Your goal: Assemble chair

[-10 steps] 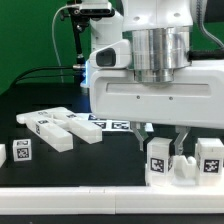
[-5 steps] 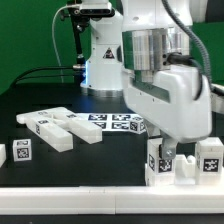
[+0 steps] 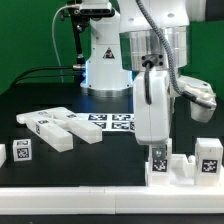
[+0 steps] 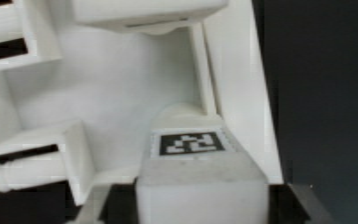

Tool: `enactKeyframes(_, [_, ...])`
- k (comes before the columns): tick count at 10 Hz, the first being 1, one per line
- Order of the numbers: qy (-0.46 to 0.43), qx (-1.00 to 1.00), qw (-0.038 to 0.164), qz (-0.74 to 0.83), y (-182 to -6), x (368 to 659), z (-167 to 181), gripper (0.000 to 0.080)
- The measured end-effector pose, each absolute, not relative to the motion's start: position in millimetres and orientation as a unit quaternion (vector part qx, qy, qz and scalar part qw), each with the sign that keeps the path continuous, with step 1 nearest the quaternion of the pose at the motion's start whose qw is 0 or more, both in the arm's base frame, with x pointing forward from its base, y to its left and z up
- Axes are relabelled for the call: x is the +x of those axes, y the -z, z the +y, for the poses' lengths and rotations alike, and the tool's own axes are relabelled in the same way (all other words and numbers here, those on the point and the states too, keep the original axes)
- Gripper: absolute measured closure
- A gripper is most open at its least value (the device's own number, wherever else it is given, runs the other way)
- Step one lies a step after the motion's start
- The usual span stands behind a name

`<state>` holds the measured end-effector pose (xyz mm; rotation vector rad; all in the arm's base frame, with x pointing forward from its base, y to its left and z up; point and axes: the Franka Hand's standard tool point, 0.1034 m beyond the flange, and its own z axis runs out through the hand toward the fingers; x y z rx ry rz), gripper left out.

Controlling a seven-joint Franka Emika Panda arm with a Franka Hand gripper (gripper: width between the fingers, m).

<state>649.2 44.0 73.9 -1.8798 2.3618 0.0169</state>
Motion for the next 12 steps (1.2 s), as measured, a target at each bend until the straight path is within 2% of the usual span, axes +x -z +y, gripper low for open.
enactKeyframes(1, [-0.005, -0.629, 0.062, 0.775, -75.7, 649, 45, 0.0451])
enactKeyframes(2, [-0.005, -0.648, 0.066, 0.758, -84.5, 651, 47, 0.0269])
enactKeyframes(3, [-0.007, -0.674, 0.07, 0.736, -95.5, 650, 48, 0.0188])
enactKeyframes(5, [-0.002, -0.704, 0.077, 0.706, -110.3, 645, 51, 0.0157])
enactKeyframes(9, [-0.004, -0.704, 0.075, 0.707, -105.5, 644, 51, 0.0151])
enactKeyframes(12, [0.011, -0.824, 0.079, 0.561, -102.9, 634, 62, 0.0151])
